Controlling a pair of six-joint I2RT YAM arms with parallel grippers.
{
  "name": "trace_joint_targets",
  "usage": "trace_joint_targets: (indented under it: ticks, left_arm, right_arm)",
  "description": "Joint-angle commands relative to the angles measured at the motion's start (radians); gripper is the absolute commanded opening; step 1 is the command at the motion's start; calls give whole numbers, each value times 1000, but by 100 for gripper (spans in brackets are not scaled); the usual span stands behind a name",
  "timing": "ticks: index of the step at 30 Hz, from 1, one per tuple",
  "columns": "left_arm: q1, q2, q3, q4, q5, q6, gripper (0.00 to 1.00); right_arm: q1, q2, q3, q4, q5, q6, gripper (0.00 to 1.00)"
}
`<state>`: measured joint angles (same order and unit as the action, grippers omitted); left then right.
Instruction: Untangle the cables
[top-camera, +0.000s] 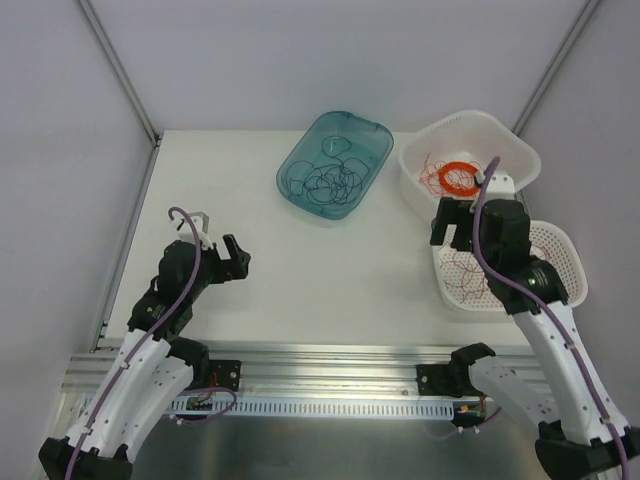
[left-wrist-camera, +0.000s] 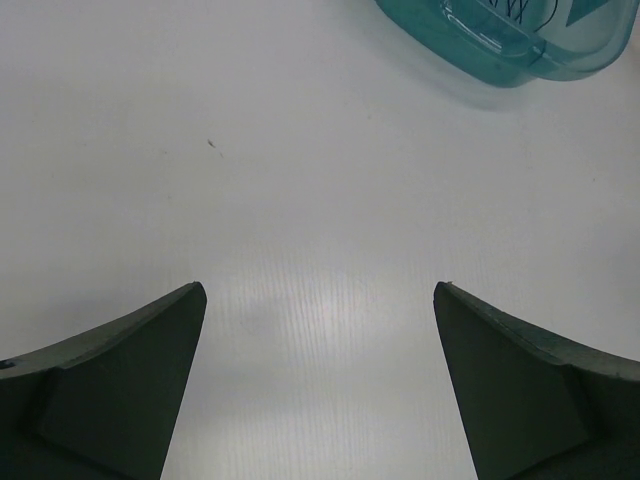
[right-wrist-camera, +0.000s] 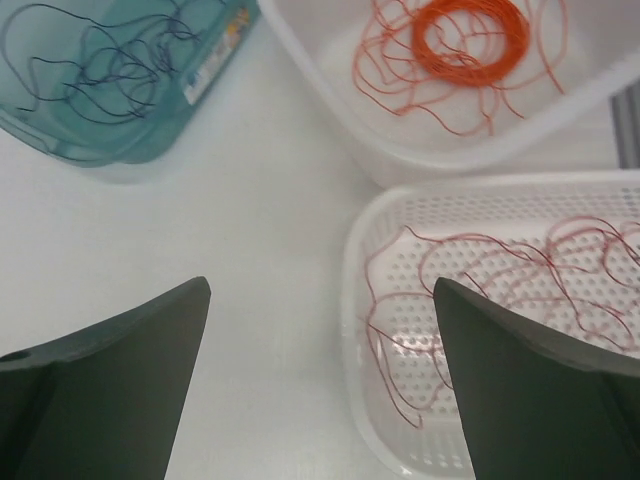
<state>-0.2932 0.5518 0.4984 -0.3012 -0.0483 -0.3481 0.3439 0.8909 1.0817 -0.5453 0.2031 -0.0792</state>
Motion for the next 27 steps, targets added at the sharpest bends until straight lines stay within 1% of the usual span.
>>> trace_joint_targets:
  ticks: [1,2,3,4,6,10,14,17,22,23,27]
  left_arm:
    - [3,-38,66,-44,-70,23,99]
    - [3,-44,74,-58,-74,21,99]
    - [3,-59,87,-64,-71,21,99]
    - [3,-67,94,-70,-70,17,99]
    - [3,-99,112,-91,-73,15,99]
    - [3,-182,149,-148,-114,8,99]
    - [3,-262,212,-232,-125,8,99]
    - [3,-335,273,-318,-128,8,99]
    - [3,-444,311,-439,-145,-21,99]
    - [3,-481,315,-449,-154,-35,99]
    - [3,-538,350,-480,-168,-58,99]
  right_arm:
    - [-5,-145,-80,-122,194,-36,100]
    - [-5,-214,-95,-134,212,-34,100]
    - [-5,-245,-109,-159,231,-34,100]
    - [-5,-277,-133,-168,243,-37,97]
    - [-3,-354,-150,-208,255,-39,97]
    - [-5,-449,-152,-291,331,-25,97]
    - [-5,-530,-112,-396,427,22,97]
    - [-3,-605,-95,-482,430,7,97]
    - [-3,-769,-51,-541,433,30,97]
    - [-3,-783,-42,-571,441,33,97]
    - [-3,-826,21,-643,450,45,97]
